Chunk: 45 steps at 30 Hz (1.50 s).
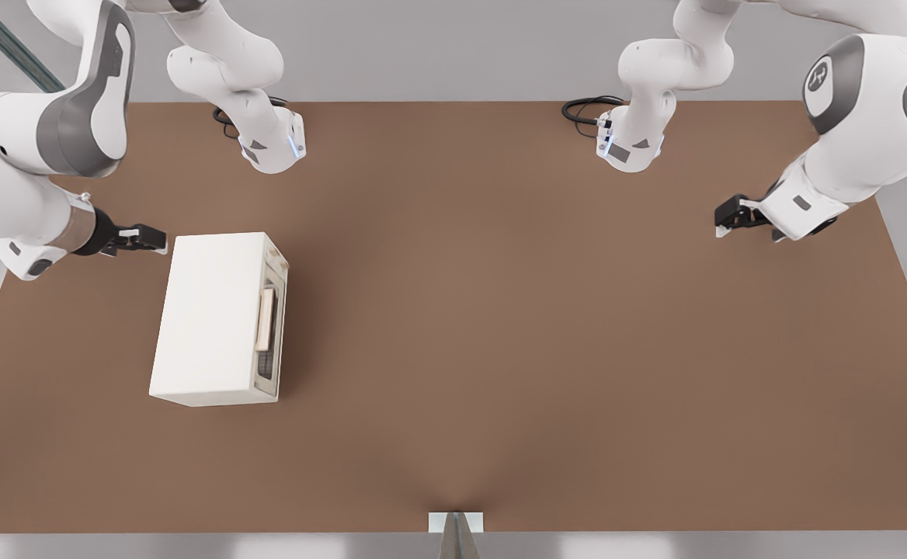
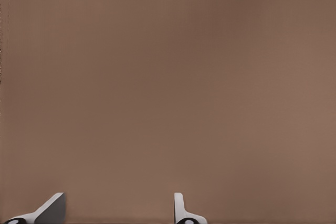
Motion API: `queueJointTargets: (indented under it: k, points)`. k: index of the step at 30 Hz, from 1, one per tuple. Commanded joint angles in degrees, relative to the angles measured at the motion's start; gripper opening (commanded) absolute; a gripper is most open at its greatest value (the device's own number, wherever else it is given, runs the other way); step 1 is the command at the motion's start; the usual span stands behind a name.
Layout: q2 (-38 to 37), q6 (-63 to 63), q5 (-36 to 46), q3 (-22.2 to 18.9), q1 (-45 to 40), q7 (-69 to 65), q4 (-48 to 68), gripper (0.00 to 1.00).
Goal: Keep left arm still and open the oven door with right arm
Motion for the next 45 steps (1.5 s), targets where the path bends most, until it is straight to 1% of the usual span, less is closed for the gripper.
queueJointTargets:
  k: [1, 4, 5, 6, 7, 8, 10, 12, 14, 15, 17, 21, 27, 35, 45]
  points:
    - [-0.15, -0.07, -0.13, -0.06, -0.21, -1.51, -0.1, 1.0]
    - [0.11, 0.19, -0.57, 0.11, 0.05, -1.51, -0.18, 1.0]
    - [1.34, 0.37, -2.23, 0.03, 4.35, -1.34, -0.53, 1.0]
    - [3.45, 0.37, -2.41, 0.2, 7.08, -1.34, -0.45, 0.92]
    - [6.09, 0.37, -2.41, 0.29, 9.19, -1.42, 0.17, 0.33]
    - [8.02, 0.37, -2.5, 0.29, 10.95, -1.51, 0.43, 0.21]
    - [13.82, 0.37, -8.82, 0.29, 18.32, -1.25, 4.03, 0.21]
    - [16.46, 1.51, -9.79, 0.29, 20.88, 0.86, 4.65, 0.21]
    - [19.62, 2.57, -10.23, 0.29, 22.11, 2.97, 7.8, 0.21]
    - [21.91, 4.67, -12.77, 0.29, 22.46, 3.06, 9.4, 0.21]
    - [23.58, 6.79, -19.02, 0.29, 24.04, 3.06, 8.96, 0.21]
    - [26.57, 6.7, -25.44, 0.29, 25.36, 3.76, 8.52, 0.21]
    - [28.33, 6.52, -27.9, 0.2, 25.36, 3.67, 7.02, 0.21]
    - [28.68, 6.61, -27.99, 0.2, 25.63, 3.76, 3.77, 0.21]
    - [30.0, 6.7, -29.13, 0.2, 25.28, 3.76, 3.68, 0.21]
